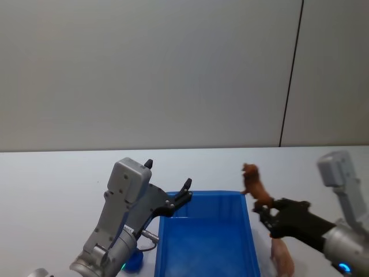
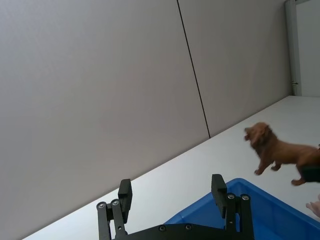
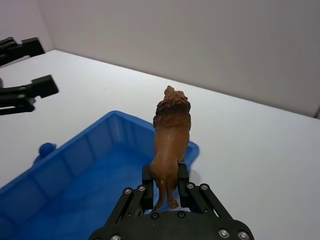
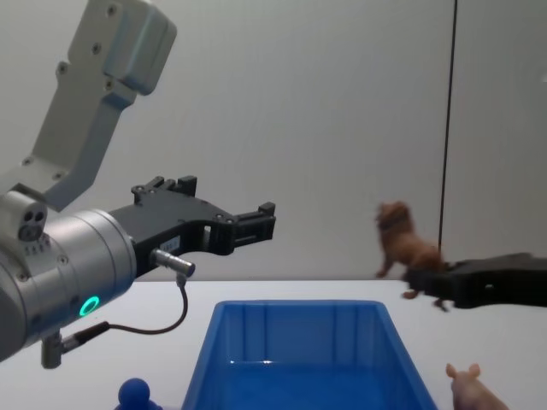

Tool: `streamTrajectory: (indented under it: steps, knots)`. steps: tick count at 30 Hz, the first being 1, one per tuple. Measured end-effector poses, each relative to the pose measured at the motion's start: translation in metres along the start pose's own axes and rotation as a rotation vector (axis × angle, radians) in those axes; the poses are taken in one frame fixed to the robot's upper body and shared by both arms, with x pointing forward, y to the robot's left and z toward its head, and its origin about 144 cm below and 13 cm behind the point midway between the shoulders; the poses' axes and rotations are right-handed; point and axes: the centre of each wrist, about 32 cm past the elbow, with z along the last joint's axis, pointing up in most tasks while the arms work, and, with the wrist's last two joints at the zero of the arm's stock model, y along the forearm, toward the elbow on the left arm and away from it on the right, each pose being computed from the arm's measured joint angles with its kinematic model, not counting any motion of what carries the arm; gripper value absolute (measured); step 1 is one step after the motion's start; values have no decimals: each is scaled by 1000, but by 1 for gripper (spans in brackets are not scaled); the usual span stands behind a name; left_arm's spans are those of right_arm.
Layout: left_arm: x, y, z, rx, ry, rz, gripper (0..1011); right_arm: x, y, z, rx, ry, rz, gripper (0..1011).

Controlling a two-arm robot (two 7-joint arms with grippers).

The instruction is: Pick up the two dolls from the table and place them into the box.

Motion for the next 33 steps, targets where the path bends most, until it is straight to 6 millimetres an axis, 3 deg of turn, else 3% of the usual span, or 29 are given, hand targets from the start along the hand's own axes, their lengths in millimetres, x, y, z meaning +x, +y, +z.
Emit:
streamTrajectory:
  steps: [7,18,26,33]
  knots:
    - [0,0,0,0,0,0,1002,-8,25,4,-46,24,81,265]
    - [0,0,0,0,0,0,1002,-15,46,4,-93,39,142,580]
    - [0,0,0,0,0,0,1001,-14,43,3,-92,24,114,855]
    - [0,0,0,0,0,0,1001,-14,25,-1,-75,5,50,1001]
